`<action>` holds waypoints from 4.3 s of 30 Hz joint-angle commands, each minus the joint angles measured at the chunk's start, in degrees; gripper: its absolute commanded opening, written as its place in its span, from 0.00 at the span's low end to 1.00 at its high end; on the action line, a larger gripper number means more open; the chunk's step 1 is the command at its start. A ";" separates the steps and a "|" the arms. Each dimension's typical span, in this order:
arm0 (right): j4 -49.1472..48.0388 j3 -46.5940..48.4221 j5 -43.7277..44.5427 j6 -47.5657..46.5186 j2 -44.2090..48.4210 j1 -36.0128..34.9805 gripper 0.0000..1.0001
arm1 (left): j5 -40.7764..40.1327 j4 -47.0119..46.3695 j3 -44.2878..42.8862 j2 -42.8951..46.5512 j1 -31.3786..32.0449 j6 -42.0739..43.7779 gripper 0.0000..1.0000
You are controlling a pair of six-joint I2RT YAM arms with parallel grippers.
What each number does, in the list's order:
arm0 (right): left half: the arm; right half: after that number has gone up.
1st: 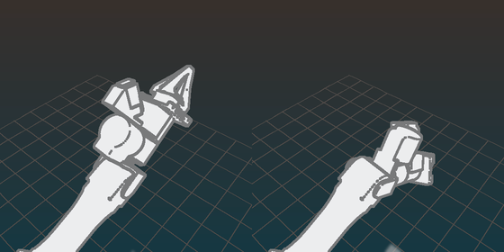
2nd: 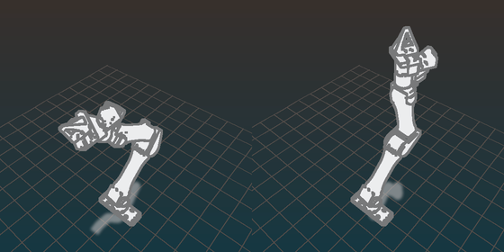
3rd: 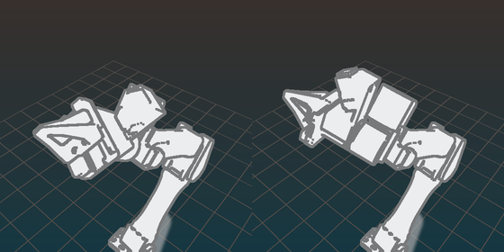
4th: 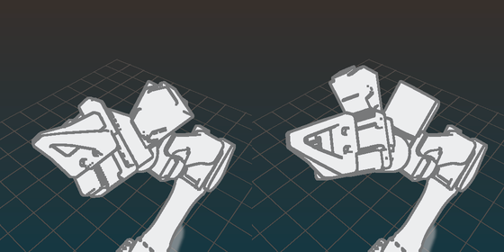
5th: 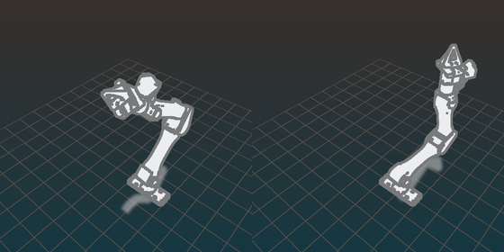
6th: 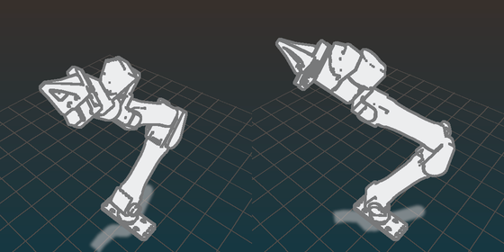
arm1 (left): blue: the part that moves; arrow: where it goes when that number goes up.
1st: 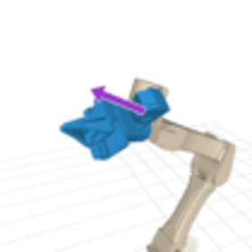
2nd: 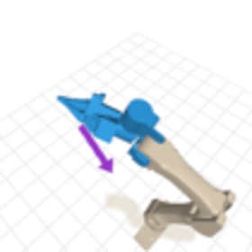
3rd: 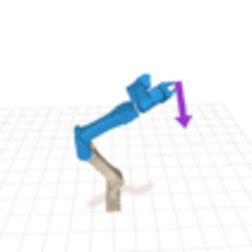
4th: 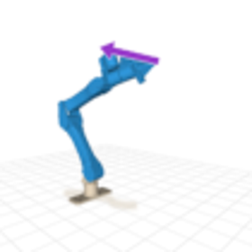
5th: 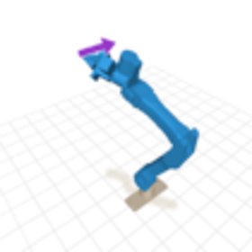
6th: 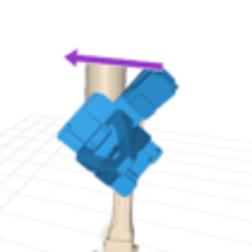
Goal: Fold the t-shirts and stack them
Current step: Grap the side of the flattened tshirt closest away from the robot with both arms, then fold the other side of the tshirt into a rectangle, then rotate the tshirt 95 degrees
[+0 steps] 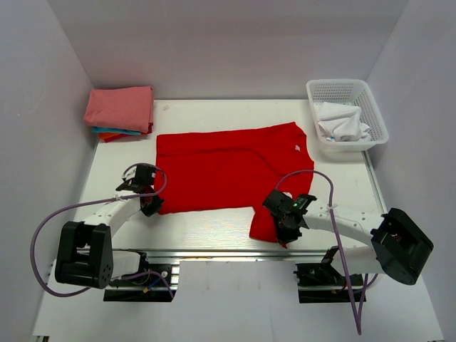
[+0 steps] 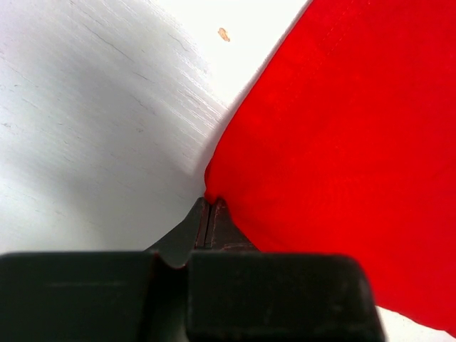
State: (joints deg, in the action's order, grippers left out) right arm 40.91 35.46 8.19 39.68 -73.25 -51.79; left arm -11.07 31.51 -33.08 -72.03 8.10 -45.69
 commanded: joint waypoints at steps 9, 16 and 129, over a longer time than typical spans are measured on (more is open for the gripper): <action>-11.63 3.11 2.26 -1.45 4.96 1.33 0.00 | 2.63 2.59 -5.15 2.60 0.87 1.83 0.00; -17.34 10.04 6.04 -6.63 2.51 6.77 0.00 | 3.34 3.12 -10.15 0.14 0.34 2.54 0.00; -28.07 88.90 -29.02 -21.31 -72.82 34.92 0.90 | 53.17 -13.47 1.80 -21.56 25.91 13.70 1.00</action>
State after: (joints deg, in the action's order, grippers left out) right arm 13.39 121.84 -20.12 20.05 -144.88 -16.69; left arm 46.89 12.56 -33.82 -88.33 30.00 -33.98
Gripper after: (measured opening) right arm 0.897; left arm 0.993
